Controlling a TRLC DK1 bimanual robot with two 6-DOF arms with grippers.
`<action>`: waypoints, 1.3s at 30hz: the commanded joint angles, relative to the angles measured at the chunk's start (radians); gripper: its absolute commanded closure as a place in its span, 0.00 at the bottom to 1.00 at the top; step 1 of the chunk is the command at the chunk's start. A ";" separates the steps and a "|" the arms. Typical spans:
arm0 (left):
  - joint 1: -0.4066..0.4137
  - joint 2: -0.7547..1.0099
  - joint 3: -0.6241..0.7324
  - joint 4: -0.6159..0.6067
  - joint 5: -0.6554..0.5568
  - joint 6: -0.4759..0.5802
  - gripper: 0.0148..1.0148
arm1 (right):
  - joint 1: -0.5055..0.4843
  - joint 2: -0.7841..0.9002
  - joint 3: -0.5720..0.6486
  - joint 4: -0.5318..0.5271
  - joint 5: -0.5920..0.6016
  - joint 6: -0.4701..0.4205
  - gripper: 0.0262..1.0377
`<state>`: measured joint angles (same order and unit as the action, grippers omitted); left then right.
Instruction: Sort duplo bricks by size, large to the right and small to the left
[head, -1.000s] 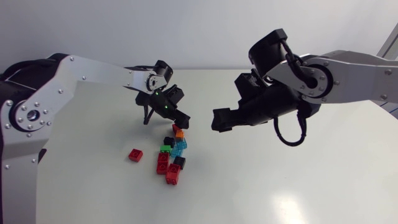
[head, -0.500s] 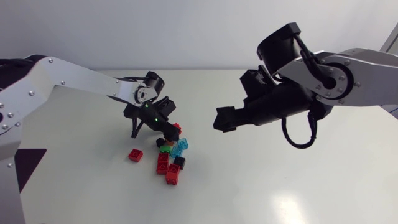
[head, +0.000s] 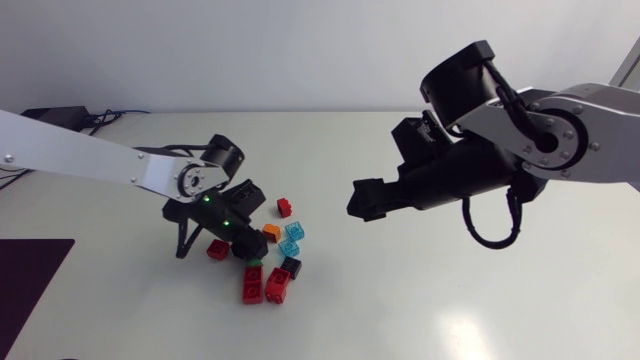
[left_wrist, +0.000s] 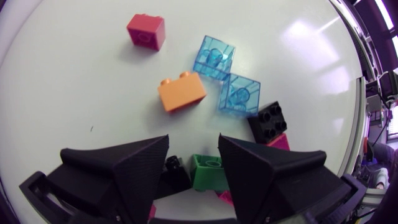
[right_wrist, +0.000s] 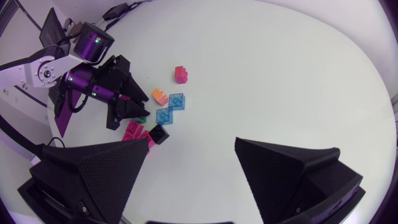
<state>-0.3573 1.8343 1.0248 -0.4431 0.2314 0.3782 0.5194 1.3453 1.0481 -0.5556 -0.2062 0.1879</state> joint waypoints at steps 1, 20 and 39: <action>0.061 -0.064 -0.065 0.007 -0.004 0.045 0.47 | 0.011 -0.025 -0.031 -0.021 -0.004 0.028 0.04; -0.172 0.051 0.236 -0.025 0.000 0.010 0.13 | -0.002 -0.069 -0.046 -0.043 0.008 0.038 0.04; -0.192 0.186 0.288 -0.028 -0.023 0.211 0.76 | -0.096 -0.123 -0.054 -0.049 0.005 0.010 0.04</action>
<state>-0.5564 1.9862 1.2945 -0.4637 0.2184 0.5579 0.4309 1.2327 1.0222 -0.5858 -0.2028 0.2092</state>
